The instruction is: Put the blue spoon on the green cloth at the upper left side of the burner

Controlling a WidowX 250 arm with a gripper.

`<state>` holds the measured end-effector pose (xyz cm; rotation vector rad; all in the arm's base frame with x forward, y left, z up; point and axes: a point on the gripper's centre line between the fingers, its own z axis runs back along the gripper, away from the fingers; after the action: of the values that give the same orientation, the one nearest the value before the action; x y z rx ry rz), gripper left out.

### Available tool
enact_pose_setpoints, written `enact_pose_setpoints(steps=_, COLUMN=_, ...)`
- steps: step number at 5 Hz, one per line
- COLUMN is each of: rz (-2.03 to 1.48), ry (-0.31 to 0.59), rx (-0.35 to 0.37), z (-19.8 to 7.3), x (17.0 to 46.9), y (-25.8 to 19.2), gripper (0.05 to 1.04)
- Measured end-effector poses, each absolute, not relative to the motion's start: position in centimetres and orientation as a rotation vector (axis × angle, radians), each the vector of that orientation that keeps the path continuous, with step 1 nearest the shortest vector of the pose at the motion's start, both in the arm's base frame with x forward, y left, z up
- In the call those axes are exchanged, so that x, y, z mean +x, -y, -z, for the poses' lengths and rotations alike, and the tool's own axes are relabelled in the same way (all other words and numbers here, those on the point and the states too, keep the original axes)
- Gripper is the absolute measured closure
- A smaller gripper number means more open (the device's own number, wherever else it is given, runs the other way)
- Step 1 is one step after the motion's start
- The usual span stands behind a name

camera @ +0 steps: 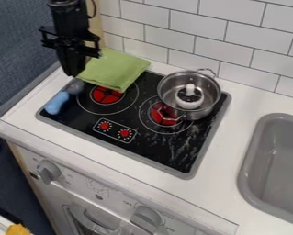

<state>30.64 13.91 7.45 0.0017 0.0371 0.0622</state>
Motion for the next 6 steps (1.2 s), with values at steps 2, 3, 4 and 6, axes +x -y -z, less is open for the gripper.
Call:
enact_pose_setpoints(steps=2, rz=-0.054, ry=-0.057, rx=0.055, z=-3.8, x=28.1, y=-14.5, gripper=0.291)
enact_pose_setpoints(steps=3, rz=-0.035, ry=-0.042, rx=0.087, z=-3.2, x=27.8, y=-15.2, gripper=0.082)
enact_pose_setpoints(steps=4, rz=-0.023, ry=-0.087, rx=0.08, z=-2.1, x=27.4, y=-15.2, gripper=0.081)
enact_pose_setpoints(steps=6, rz=-0.022, ry=-0.133, rx=0.071, z=-1.0, x=27.6, y=-15.5, gripper=0.083)
